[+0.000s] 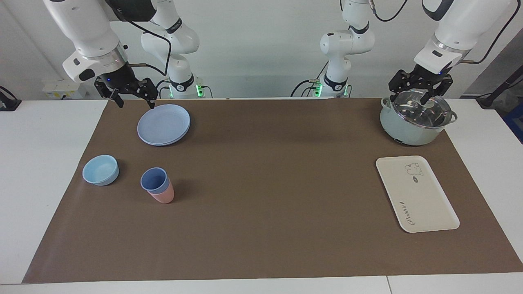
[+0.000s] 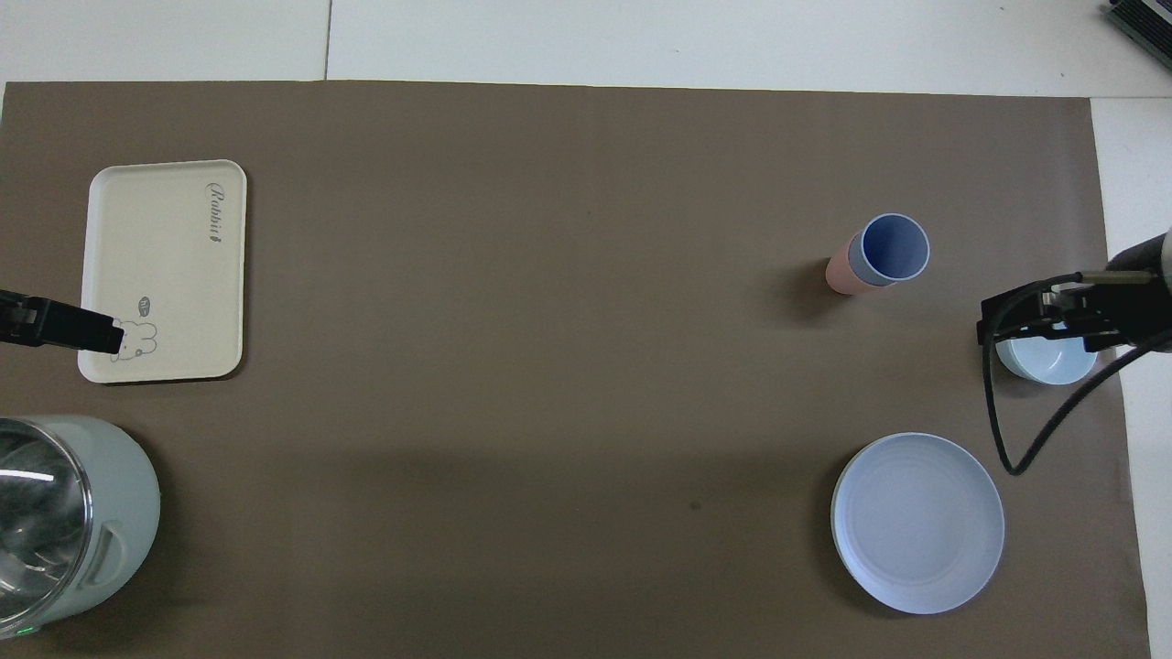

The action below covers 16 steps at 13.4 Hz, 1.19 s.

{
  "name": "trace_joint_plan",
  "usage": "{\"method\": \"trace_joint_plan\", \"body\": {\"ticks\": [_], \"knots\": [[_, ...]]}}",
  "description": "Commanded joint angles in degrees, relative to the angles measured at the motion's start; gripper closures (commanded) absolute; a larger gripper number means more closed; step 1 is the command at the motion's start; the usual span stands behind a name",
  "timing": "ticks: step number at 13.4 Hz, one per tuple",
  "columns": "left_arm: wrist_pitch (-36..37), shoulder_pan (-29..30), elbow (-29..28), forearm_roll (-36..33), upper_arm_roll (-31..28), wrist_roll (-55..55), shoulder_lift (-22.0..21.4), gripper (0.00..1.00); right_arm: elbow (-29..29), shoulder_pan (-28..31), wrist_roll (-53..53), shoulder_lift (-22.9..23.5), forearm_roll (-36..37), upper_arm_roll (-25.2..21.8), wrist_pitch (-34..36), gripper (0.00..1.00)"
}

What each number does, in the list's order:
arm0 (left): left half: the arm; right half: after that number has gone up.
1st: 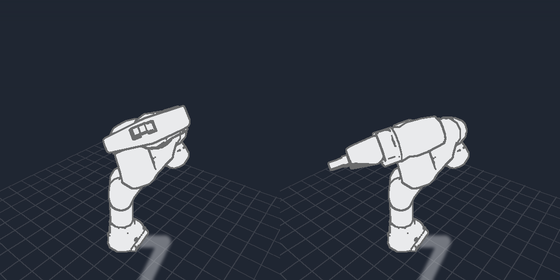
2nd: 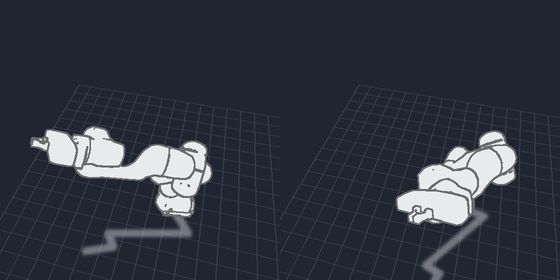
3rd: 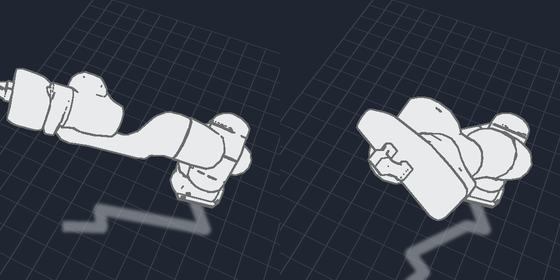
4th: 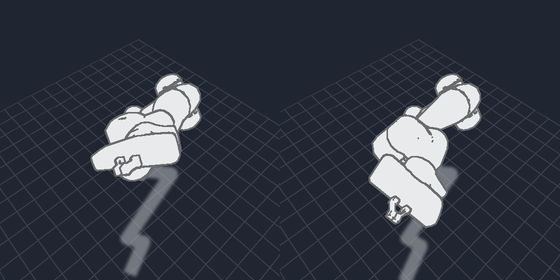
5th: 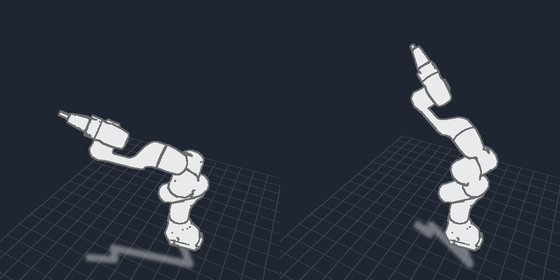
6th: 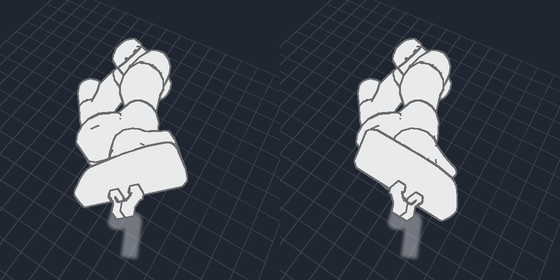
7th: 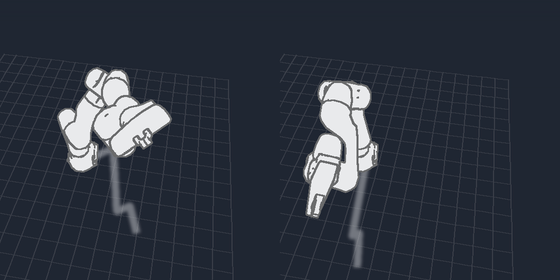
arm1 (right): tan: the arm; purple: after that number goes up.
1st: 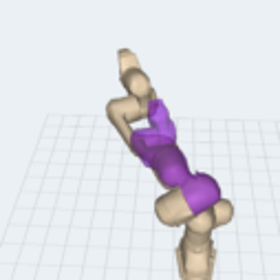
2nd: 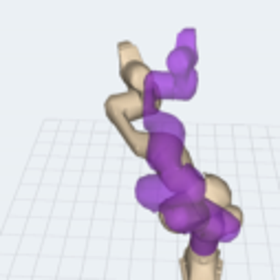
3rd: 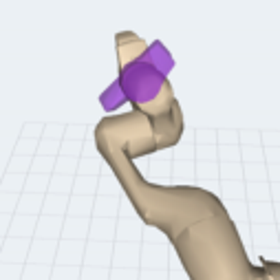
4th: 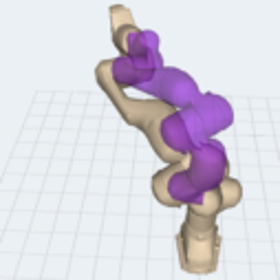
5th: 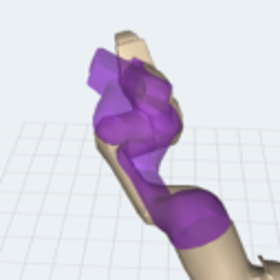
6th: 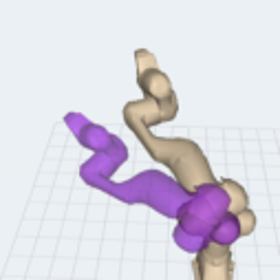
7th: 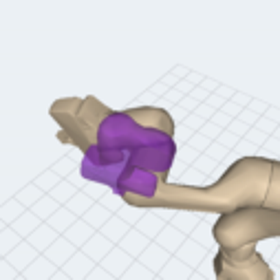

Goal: Place cup on tray
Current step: 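Move the right gripper toward the blue cup nested in the pink cup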

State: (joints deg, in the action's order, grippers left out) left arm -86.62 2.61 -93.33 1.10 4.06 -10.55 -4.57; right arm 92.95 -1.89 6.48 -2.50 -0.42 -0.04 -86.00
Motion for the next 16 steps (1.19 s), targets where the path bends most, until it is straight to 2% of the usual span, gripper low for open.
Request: {"method": "trace_joint_plan", "body": {"ticks": [1, 8, 9, 11, 16], "knots": [[0.67, 0.55, -0.36, 0.48, 0.16, 0.44, -0.53, 0.00, 1.80, 0.40, -0.77, -1.36, -0.98, 0.13, -1.45, 0.00], [0.67, 0.55, -0.36, 0.39, 0.16, 0.44, -0.53, 0.00, 1.27, 0.92, -0.87, -1.54, -1.24, 0.57, -2.14, 0.00], [0.67, 0.55, -0.36, 0.39, 0.16, 0.44, -0.44, 0.00, 1.18, 1.01, 1.14, -1.36, -1.25, 0.48, -4.85, 0.03], [0.67, 0.55, -0.36, 0.39, 0.16, 0.44, -0.44, 0.00, 0.48, 1.54, 9.30, -0.14, -1.25, 0.22, -7.15, 0.04], [0.75, 0.55, -0.36, 0.39, 0.16, 0.44, -0.44, 0.00, -8.73, 4.70, 16.18, 10.30, -0.98, -0.49, -7.16, 0.03]]}}
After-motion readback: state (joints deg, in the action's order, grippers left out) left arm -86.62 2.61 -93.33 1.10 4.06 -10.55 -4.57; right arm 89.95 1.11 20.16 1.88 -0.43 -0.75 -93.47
